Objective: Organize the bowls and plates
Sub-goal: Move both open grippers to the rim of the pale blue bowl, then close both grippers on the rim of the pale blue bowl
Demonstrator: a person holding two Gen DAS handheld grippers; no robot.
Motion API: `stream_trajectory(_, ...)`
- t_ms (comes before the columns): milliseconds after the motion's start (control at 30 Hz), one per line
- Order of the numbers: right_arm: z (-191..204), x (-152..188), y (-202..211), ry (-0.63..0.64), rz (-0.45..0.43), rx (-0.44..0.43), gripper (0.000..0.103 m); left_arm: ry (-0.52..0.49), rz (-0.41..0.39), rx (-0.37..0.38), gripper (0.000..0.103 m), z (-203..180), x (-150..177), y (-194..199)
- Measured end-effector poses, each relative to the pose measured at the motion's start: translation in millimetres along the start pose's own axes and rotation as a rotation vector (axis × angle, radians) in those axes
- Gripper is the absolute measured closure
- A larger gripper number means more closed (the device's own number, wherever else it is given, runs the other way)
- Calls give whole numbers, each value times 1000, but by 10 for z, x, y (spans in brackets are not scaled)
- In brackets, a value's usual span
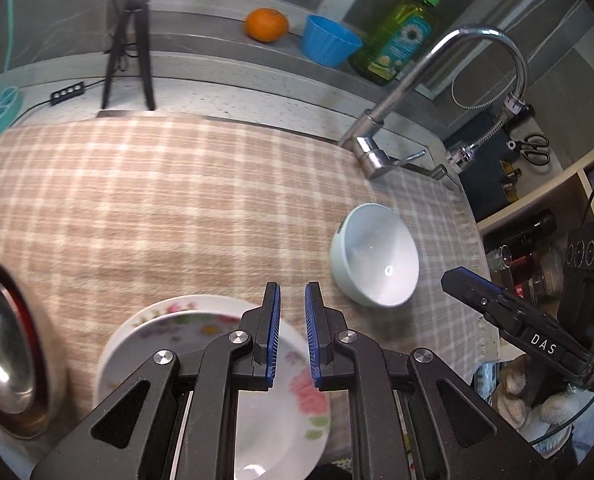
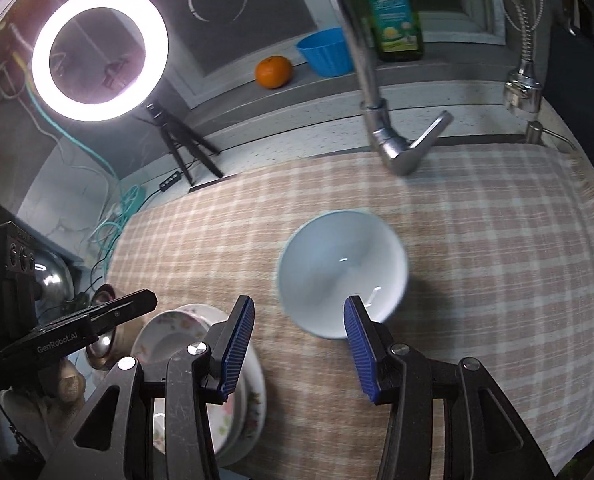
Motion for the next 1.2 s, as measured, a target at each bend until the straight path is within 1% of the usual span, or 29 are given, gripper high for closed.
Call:
stream_trajectory(133,-236,-27,-45,-10,5,21,60,-37,28,5,92,-183,-25,-233)
stream_trajectory(333,-480,-61,-172,-75,29,-6,61,-58,73,-2,92,-323,-78,-542)
stream_trajectory(367,-492,-66,-197,-77,34,-5,61,-61,75,-10,92,-326,-83,-571)
stream_trajectory(433,-522,-78,-248,-85,43,-13,67,-66,85,-6,92,-357,-95,-627)
stream_trajectory(500,-540,-83,-295,-95,55,-25,68,-80,85,-22,92,-379,-115,-666)
stream_trajectory(567,-556,-87,-340,-98,64,-27,69,-78,94,-13,92,-395,-126,-709)
stream_trajectory(633,-577,-91,-384,-109,74,-32,74,-81,102,-15,92,-414,-135,-747)
stream_trajectory(767,-613,-83,-454,-128,92,-39,75,-84,116,-17,92,-429,-144,-813)
stream_trajectory(933,-628,-62,-544,-135,119,-40,82,-87,134,-22,92,-441,-145,-896)
stream_trajectory(1033,-638,-57,-568,-137,126,-38,84,-88,144,-24,92,-434,-138,-940)
stream_trajectory(1100,-648,-50,-581,-140,134,-36,85,-91,147,-23,95,-434,-133,-958)
stream_trajectory(1200,-662,-35,-615,-141,148,-27,87,-91,151,-21,96,-428,-135,-973)
Point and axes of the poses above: each gripper's, at about its wrist camera, not at the fingertips, and y roughly against the way its jaws point, z to its left, x to its underside, the point moved 8 cm from there along -y, roughly the way its jaws point, and after that the axes turned 3 degrees about -z, right-handed, at the moved point
